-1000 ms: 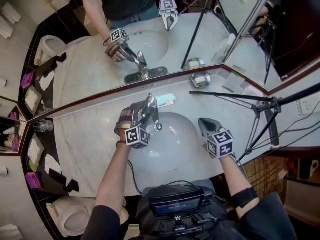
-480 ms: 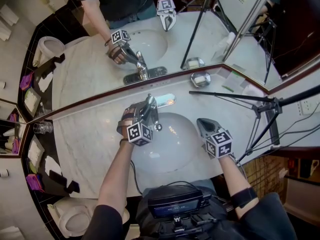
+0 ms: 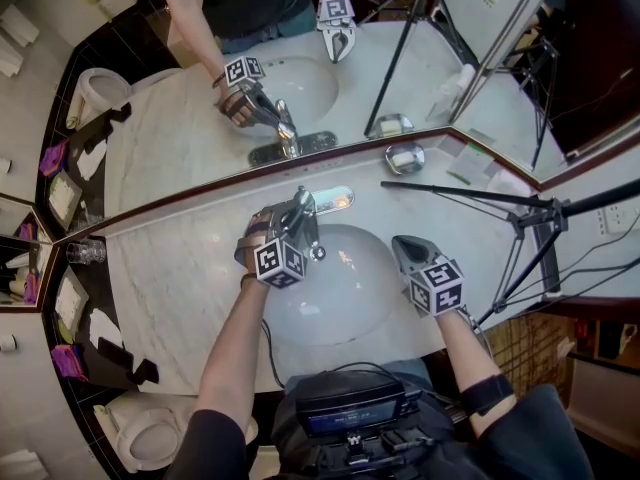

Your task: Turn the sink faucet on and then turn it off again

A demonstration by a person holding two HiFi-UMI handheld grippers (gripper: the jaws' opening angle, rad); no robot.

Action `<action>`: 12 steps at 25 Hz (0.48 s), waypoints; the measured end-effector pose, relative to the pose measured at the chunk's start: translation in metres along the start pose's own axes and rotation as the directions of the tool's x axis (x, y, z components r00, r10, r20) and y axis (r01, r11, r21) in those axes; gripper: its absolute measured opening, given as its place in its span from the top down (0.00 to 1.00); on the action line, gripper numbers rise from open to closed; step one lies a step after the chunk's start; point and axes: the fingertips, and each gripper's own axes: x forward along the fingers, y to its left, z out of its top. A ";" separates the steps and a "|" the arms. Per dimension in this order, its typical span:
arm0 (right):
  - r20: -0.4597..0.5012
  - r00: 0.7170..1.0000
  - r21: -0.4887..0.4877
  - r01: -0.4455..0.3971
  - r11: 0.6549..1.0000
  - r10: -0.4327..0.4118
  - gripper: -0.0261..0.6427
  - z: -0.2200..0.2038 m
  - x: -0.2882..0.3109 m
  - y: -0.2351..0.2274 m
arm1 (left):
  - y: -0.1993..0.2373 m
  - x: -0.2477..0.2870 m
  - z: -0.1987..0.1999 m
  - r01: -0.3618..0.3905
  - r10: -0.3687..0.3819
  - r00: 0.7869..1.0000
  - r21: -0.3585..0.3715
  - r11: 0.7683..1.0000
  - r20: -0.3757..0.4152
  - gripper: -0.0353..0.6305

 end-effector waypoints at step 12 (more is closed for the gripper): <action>0.003 1.000 0.005 -0.006 1.000 0.006 0.93 0.000 0.003 0.002 | 0.012 0.009 0.009 0.116 -0.116 0.993 -0.022 0.993 0.003 0.74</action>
